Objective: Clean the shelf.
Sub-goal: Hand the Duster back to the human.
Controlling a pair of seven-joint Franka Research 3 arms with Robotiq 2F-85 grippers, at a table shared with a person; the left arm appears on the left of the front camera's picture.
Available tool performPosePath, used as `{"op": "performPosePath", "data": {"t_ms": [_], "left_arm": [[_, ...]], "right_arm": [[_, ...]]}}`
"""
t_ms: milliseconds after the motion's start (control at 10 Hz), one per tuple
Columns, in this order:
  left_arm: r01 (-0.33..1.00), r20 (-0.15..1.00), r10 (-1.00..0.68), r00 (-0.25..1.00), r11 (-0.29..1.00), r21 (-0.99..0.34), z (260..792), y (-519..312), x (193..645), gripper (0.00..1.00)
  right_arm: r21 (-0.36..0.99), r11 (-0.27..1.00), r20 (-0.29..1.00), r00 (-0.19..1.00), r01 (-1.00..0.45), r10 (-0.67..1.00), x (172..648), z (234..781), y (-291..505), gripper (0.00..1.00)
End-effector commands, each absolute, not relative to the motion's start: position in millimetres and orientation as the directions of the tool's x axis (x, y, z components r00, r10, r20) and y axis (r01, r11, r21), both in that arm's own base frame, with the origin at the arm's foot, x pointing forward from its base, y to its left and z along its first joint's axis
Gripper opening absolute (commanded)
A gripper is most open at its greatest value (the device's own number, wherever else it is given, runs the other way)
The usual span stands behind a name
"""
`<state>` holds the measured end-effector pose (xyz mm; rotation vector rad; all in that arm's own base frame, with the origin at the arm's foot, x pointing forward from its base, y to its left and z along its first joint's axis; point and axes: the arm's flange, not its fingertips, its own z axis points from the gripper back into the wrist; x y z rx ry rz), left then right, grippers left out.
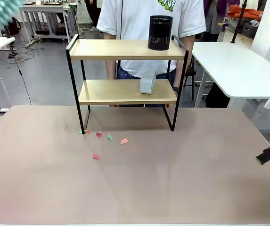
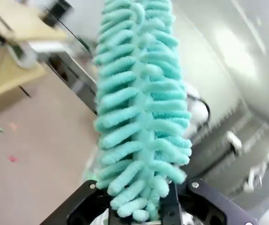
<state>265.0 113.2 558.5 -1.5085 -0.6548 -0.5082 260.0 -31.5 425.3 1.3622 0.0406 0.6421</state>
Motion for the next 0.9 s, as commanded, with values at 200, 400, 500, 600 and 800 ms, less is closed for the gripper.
{"op": "performPosePath", "data": {"t_ms": [200,400,500,600,800], "left_arm": [[0.315,0.331,0.617,0.714,0.139,-0.939,507,124,354,0.00],[0.165,0.195,0.650,0.735,0.108,-0.980,467,128,384,0.00],[0.116,0.157,0.638,0.754,0.106,-0.988,453,125,394,0.00],[0.091,0.132,0.616,0.776,0.098,-0.991,443,121,400,0.00],[0.062,0.105,0.597,0.795,0.091,-0.994,434,113,406,0.00]], "right_arm": [[0.977,-0.009,0.202,0.947,-0.211,-0.248,265,431,-30,1.00],[0.967,0.060,0.242,0.965,-0.248,0.099,291,436,-56,1.00],[0.967,0.060,0.242,0.965,-0.248,0.099,291,436,-56,1.00],[0.967,0.060,0.242,0.965,-0.248,0.099,291,436,-56,1.00],[0.967,0.060,0.242,0.965,-0.248,0.099,291,436,-56,1.00]]}}
